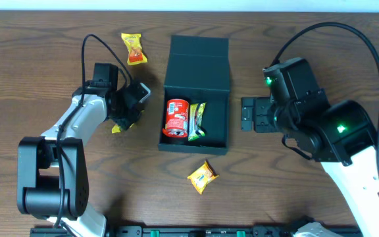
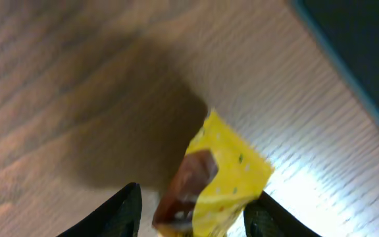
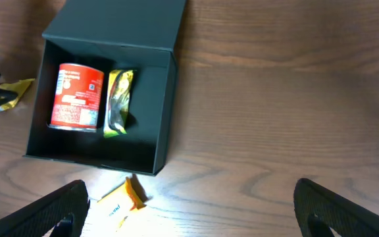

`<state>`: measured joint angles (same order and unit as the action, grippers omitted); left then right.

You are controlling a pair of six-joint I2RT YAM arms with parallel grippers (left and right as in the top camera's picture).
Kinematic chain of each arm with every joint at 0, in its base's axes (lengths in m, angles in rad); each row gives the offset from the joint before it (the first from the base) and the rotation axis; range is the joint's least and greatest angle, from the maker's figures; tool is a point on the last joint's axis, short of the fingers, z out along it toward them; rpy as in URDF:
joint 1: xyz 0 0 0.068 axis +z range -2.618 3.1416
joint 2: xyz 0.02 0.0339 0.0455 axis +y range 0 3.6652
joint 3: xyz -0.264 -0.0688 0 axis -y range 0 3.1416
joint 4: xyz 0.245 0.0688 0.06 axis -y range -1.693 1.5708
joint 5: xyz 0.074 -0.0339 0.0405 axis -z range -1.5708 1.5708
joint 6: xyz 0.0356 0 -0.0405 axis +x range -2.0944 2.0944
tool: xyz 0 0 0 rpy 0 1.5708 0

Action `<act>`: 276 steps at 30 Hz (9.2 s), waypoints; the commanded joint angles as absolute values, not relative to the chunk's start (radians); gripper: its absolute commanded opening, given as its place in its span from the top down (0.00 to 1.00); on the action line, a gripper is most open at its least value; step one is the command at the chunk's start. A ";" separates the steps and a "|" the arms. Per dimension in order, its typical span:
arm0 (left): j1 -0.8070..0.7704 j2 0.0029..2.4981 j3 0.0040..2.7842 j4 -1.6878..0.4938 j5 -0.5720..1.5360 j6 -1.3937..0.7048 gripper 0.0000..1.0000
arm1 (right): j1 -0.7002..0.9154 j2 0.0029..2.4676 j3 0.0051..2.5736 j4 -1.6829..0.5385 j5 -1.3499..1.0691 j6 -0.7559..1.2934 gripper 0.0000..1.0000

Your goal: Pack container

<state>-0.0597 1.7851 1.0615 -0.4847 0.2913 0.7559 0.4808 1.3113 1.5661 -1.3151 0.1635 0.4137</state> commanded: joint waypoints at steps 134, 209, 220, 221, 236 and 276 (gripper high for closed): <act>-0.322 1.825 1.932 -0.781 -0.091 0.027 0.05 | 0.474 1.358 1.572 -1.320 0.205 0.418 0.01; -0.151 2.409 1.931 -0.519 -0.010 -0.322 0.37 | 0.474 1.454 1.555 -1.297 0.161 0.433 0.01; -0.151 2.409 1.931 -0.513 -0.010 -0.322 0.58 | 0.474 1.454 1.555 -1.282 0.161 0.433 0.01; -0.151 2.409 1.931 -0.513 -0.010 -0.322 0.59 | 0.474 1.454 1.555 -1.282 0.161 0.433 0.01; -0.151 2.409 1.931 -0.524 -0.010 -0.322 0.91 | 0.474 1.454 1.555 -1.280 0.160 0.433 0.01; -0.151 1.977 1.932 -0.862 -0.009 -0.134 0.85 | 0.481 1.468 1.555 -1.169 0.094 0.393 0.08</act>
